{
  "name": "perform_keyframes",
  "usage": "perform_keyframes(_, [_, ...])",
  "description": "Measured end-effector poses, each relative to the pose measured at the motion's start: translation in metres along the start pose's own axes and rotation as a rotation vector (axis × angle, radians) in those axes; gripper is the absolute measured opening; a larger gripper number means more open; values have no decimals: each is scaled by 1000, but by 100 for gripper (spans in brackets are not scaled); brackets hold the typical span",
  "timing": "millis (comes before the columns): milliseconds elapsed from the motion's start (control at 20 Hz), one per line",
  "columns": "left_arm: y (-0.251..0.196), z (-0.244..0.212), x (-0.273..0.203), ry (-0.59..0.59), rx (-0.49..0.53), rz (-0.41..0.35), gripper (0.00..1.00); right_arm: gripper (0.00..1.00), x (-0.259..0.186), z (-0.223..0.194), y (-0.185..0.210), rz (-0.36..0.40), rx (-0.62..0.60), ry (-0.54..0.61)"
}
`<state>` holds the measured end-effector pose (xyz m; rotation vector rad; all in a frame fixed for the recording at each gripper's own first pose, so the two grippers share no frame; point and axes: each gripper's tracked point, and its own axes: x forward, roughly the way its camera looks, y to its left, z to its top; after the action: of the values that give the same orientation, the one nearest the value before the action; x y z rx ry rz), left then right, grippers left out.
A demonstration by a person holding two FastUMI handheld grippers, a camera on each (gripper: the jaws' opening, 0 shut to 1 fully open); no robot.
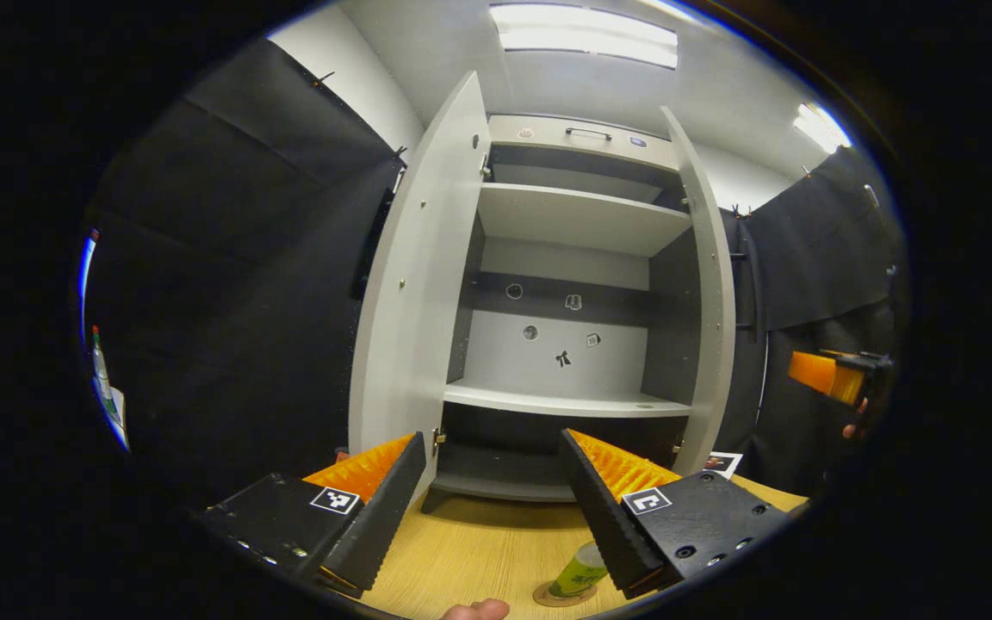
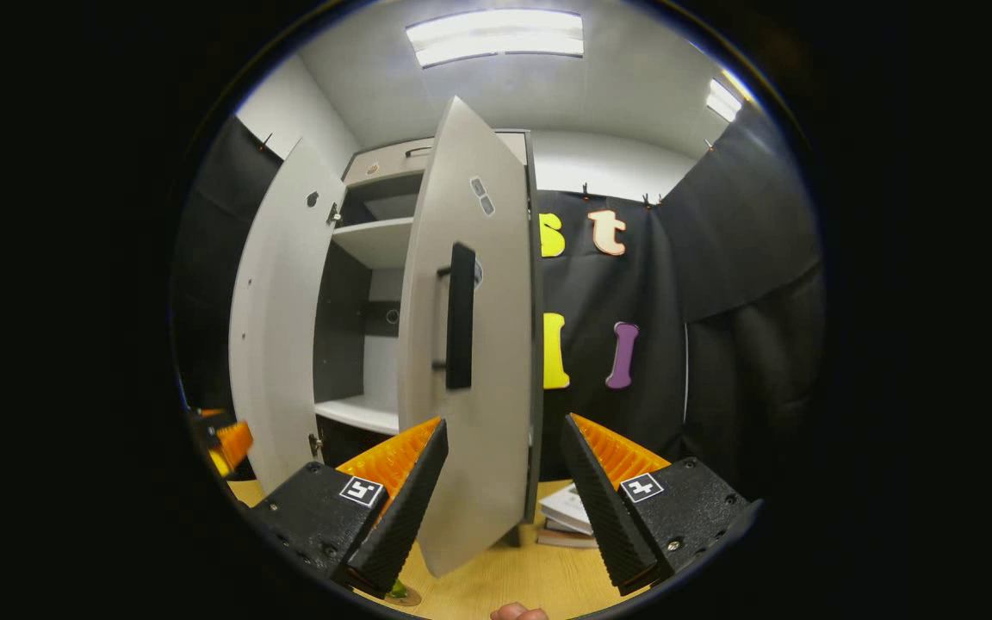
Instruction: Grasp the bottle in the cabinet with the left hand and place it on the coaster, then close the right door with the right hand and the left door with the left hand.
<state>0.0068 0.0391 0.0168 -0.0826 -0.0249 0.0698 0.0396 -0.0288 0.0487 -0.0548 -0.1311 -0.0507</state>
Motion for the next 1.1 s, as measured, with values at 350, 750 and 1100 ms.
perform_keyframes(350, [113,47,4,-53,37,246,95,82,23,16,2,-10,15,-14])
perform_keyframes(750, [167,49,-14,-35,28,393,95,83,88,38,21,15,72,27])
perform_keyframes(1100, [200,49,4,-1,73,438,95,83,112,47,56,77,69,-9])
